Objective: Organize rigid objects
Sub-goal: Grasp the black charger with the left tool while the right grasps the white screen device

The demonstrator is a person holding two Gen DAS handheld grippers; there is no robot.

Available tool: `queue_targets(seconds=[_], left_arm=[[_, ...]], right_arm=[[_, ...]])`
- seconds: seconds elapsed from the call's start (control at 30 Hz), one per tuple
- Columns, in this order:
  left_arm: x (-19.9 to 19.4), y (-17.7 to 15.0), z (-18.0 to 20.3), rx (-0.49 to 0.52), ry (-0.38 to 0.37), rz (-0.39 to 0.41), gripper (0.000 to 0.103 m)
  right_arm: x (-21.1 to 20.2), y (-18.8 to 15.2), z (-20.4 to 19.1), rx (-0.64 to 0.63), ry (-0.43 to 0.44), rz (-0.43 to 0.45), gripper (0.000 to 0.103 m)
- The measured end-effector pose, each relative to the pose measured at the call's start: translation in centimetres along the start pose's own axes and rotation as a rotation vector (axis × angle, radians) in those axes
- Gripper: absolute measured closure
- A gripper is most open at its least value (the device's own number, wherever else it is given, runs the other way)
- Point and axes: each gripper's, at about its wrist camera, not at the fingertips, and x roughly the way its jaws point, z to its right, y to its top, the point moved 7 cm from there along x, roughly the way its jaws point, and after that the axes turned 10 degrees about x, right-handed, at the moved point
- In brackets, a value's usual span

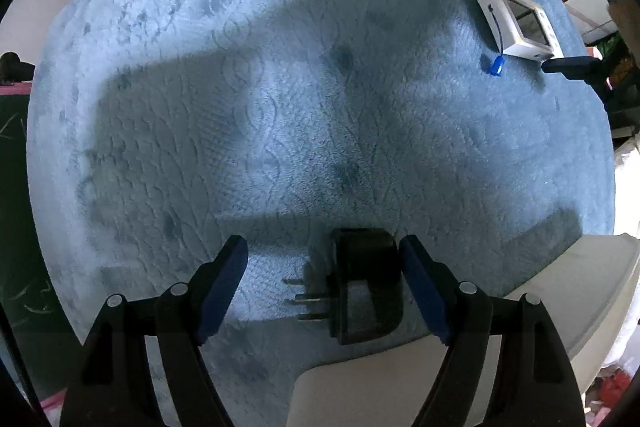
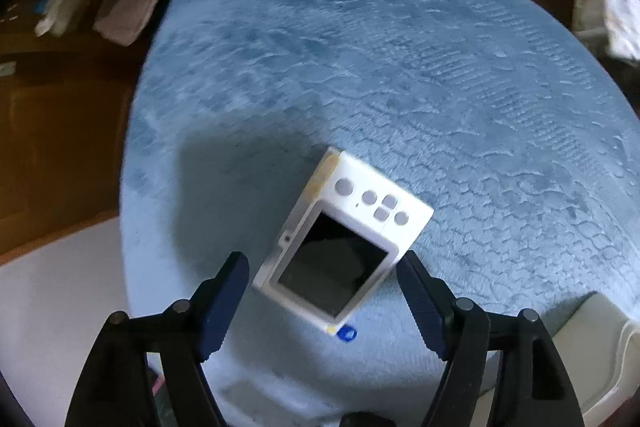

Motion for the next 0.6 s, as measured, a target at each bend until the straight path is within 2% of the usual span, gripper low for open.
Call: queue_targets(seconds=[0.13,0.17,0.23,0.4,0.5,0.57,0.6], left_arm=[[0.2,0.1,0.5,0.019,0.006,-0.003,0.025],[0.4,0.1,0.6,0.019,0.002,-0.006,0.028],[0.7,0.3,0.9,0.018,-0.011,-0.02,0.032],[1.2,0.7,1.2,0.008,-0.002,-0.03,0.034],[1.0,1.1,1.6,0.027,-0.001,-0.023,0.044],[0.9,1.4,2.0,0.038,-0.005,-0.015,0.063],[0.8,1.5,2.2,0.05,0.005,-0.012,0.064]], right_arm=[[1.1,0.0,-0.4,0.027,-0.074,0.039,0.026],[1.4,-0.1,-0.7,0.027,-0.095,0.05,0.026],[2.0,-0.6,-0.9,0.016,-0.131,0.067,0.025],[2.7,-1.3,-1.8,-0.032,-0.216,0.094,0.026],[2.8,-2.0,-3.0,-0.076,-0.23,0.11,0.031],[2.8,-2.4,-3.4,-0.115,-0.228,0.116,0.035],[2.8,-2.6,-3.5,-0.13,-0.223,0.111,0.036]])
